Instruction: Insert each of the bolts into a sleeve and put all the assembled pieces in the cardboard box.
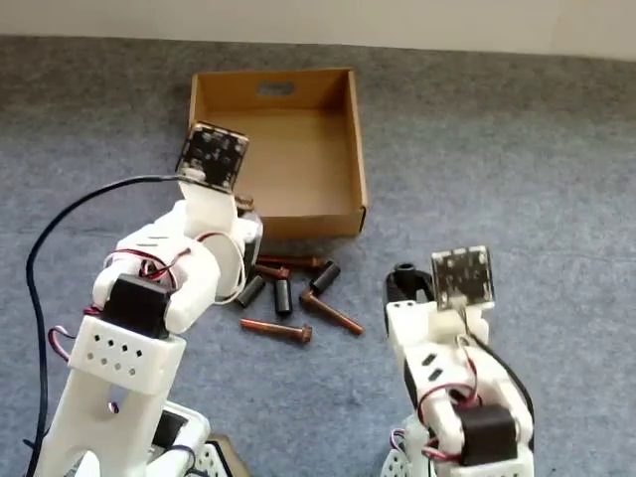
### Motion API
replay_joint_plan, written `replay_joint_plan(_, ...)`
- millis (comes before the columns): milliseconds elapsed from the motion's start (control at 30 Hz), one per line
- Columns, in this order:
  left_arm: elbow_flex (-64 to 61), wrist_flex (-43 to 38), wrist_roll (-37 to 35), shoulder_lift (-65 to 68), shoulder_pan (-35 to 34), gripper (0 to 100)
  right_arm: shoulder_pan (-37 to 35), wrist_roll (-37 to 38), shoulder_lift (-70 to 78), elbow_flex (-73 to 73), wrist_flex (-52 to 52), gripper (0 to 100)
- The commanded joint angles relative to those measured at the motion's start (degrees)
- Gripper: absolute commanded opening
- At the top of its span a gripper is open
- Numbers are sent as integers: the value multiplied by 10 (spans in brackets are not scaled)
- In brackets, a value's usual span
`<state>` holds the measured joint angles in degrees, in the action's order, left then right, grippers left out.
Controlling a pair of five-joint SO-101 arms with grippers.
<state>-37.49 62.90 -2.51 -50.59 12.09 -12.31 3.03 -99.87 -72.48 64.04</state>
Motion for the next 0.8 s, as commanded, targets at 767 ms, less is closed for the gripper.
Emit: replay_joint_plan(767, -231, -295, -105, -306, 65, 8, -73, -32, -45, -48, -55, 6)
